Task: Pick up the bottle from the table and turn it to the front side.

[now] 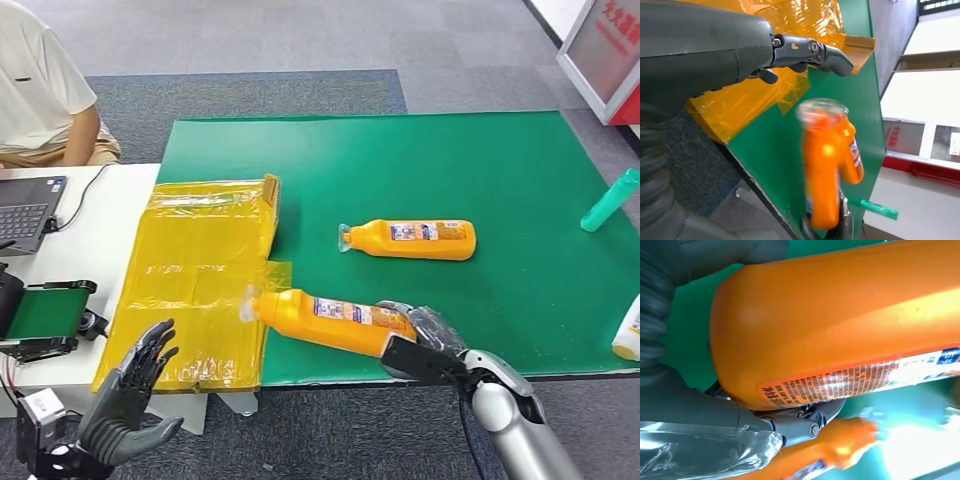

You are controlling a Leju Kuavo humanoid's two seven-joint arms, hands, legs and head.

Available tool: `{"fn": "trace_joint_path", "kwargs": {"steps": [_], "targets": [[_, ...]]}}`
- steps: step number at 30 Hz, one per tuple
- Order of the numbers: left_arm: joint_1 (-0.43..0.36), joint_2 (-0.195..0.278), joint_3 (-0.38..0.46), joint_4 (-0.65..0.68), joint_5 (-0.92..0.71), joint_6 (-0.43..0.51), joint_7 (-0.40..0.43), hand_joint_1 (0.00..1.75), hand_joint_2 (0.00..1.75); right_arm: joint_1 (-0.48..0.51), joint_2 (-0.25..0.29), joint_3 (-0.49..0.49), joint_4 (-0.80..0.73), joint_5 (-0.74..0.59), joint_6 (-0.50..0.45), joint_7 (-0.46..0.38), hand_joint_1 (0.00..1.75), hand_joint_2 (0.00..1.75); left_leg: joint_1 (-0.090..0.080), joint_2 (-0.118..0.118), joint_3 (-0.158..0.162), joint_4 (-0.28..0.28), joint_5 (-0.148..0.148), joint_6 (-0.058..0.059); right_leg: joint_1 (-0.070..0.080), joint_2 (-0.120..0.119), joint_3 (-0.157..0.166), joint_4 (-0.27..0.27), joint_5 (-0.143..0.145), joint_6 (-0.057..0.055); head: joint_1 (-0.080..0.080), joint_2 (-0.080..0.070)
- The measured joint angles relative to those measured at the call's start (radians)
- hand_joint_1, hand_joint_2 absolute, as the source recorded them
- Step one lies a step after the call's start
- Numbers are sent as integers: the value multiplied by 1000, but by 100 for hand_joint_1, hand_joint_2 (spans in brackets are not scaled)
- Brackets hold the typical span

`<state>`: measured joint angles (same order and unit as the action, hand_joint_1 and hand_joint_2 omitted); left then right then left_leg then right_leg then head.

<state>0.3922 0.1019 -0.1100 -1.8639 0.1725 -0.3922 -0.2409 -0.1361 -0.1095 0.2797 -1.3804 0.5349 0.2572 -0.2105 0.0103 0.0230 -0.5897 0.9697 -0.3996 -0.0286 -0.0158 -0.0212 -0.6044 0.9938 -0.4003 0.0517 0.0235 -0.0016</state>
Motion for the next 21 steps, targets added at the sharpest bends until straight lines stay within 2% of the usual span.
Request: {"fn": "trace_joint_path", "kwargs": {"steps": [2,4,15,21], "targets": [[-1,-1,4,0,-5,-7,-9,0,175,22,14,-16,-27,-147,23,1,175,175,0,0,0,0,0,0,0,0,-1,0,0,0,0,0],[-4,-4,6,0,-12,-7,-9,0,175,36,27,-27,-49,-217,28,11,175,175,0,0,0,0,-1,-1,0,0,-1,0,-1,-1,0,0],[-39,-44,7,0,-15,13,27,0,175,102,101,-55,-138,-266,4,31,175,175,0,0,-1,0,-1,-1,0,0,-1,0,-1,-1,0,0],[-106,-135,41,7,29,48,102,0,175,142,183,-62,-207,-307,9,6,175,175,0,0,-2,0,0,-1,0,0,-2,0,-1,-1,0,0]]}}
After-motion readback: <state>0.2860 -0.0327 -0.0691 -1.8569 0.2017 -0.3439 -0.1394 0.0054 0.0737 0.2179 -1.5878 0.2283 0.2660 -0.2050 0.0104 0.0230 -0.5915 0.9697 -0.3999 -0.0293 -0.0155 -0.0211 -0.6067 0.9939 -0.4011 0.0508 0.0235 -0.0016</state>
